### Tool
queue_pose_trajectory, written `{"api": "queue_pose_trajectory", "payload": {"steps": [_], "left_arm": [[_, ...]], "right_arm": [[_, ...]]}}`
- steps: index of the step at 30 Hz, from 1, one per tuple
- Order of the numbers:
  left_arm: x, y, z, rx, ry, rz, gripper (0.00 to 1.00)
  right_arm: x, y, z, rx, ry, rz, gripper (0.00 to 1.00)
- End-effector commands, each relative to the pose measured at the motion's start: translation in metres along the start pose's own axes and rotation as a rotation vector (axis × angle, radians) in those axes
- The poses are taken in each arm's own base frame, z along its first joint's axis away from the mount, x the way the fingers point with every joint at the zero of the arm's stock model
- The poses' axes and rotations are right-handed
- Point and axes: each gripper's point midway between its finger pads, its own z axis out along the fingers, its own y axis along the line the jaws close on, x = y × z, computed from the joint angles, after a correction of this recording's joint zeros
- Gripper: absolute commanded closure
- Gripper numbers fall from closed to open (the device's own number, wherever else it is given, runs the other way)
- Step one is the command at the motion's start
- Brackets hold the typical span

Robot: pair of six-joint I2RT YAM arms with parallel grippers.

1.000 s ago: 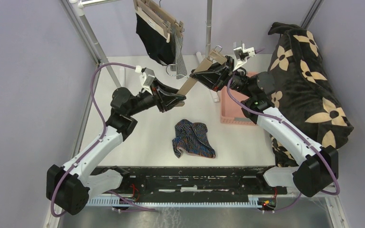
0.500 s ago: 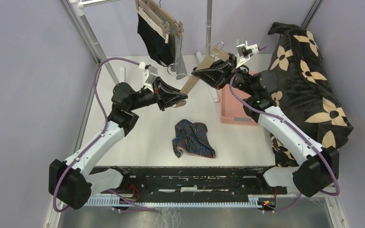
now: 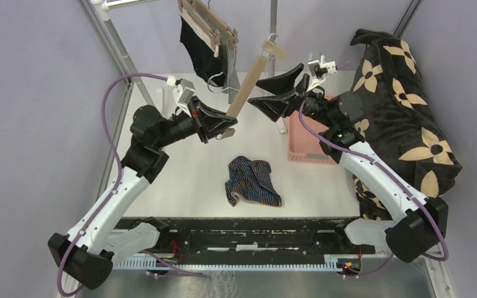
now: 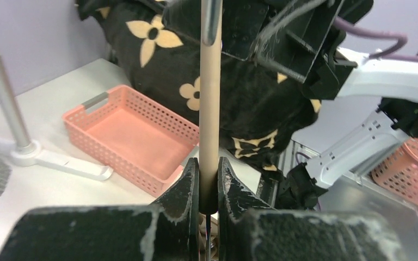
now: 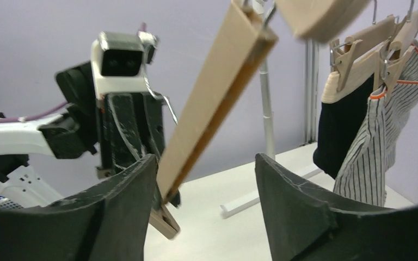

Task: Remove the underwear clipped to the hanger

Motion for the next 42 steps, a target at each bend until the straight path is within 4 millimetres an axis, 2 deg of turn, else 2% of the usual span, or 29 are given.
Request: {"api": "queue_pose_trajectory", "payload": {"steps": [1,4,7,9,13,15,18,22,25,28,34,38,42], "left_arm": [[-0.037,0.003,-0.023,-0.188,-0.034,0.069,0.97],[-0.045,0.02,-0.049,-0.4,-0.023,0.068,0.97],[-0.064,0.035,-0.087,-0.642,-0.032,0.068,0.97],[-0.075,0.039,-0.113,-0.785,-0.038,0.063,0.97],[-0.081,0.045,-0.162,-1.028,-0.023,0.029,0.97],[-0.081,0.045,-0.181,-1.117,-0.016,0.009,0.97],[-0.08,0.046,-0.198,-1.208,-0.009,-0.031,0.97],[-0.063,0.051,-0.199,-1.259,0.1,-0.093,0.97],[-0.045,0.066,-0.204,-1.349,0.211,-0.106,0.97],[-0.038,0.084,-0.205,-1.418,0.26,-0.071,0.97],[-0.023,0.121,-0.171,-1.298,0.329,-0.101,0.97],[-0.031,0.154,-0.179,-1.272,0.279,-0.124,0.97],[-0.052,0.17,-0.18,-1.281,0.263,-0.077,0.97]], "right_arm": [[-0.01,-0.001,-0.003,0.036,-0.027,-0.055,0.24],[-0.003,-0.009,-0.005,0.075,0.007,-0.066,0.22],[0.016,-0.024,-0.009,0.147,0.114,-0.069,0.23],[0.037,-0.035,-0.017,0.198,0.214,-0.061,0.23],[0.084,-0.053,-0.041,0.308,0.4,-0.058,0.27],[0.109,-0.058,-0.054,0.356,0.487,-0.073,0.29],[0.146,-0.063,-0.076,0.444,0.629,-0.095,0.31],[0.198,-0.057,-0.101,0.483,0.831,-0.105,0.29],[0.231,-0.048,-0.11,0.467,0.929,-0.104,0.28],[0.261,-0.044,-0.115,0.449,1.007,-0.082,0.28],[0.316,-0.042,-0.129,0.432,1.192,-0.062,0.27],[0.33,-0.044,-0.131,0.44,1.211,-0.058,0.27],[0.34,-0.039,-0.132,0.415,1.227,-0.021,0.26]]}}
